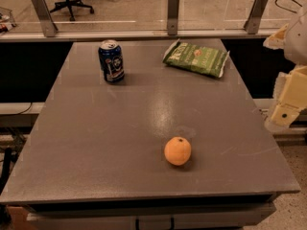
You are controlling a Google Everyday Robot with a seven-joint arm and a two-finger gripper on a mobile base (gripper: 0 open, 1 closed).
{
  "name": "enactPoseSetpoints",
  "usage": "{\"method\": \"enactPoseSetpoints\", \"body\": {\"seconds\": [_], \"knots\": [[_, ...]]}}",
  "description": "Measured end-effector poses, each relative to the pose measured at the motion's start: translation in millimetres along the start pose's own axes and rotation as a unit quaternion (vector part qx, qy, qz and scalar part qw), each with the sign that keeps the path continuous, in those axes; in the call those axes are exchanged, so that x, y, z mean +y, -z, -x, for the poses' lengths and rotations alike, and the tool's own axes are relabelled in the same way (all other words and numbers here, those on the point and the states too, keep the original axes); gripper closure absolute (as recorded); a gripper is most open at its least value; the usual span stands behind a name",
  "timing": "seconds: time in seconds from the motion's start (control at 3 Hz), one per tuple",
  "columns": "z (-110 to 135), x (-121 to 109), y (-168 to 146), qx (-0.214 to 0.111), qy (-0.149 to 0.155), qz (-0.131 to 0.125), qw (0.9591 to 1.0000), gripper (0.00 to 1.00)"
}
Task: Pick pepsi can
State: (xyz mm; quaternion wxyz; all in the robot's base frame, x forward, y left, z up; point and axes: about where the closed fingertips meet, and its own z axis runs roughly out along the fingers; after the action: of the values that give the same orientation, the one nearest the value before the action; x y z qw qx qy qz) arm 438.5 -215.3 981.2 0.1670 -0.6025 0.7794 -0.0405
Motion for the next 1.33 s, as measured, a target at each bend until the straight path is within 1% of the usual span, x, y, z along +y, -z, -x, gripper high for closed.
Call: {"method": "enactPoseSetpoints", "body": {"seconds": [0.33,0.67,1.0,1.33], "knots": [[0.0,0.0,0.0,0.000,0.000,0.000,1.0000,0.00],[23.7,-14.4,-17.5,-0.027,0.019,-0.001,0.9995,0.00],[76.1,-38.3,-54.6,-0.086,0.049,0.000,0.9951,0.00],[131.8,-59.5,-88.5,-0.150,0.070,0.002,0.9862,0.00]]}}
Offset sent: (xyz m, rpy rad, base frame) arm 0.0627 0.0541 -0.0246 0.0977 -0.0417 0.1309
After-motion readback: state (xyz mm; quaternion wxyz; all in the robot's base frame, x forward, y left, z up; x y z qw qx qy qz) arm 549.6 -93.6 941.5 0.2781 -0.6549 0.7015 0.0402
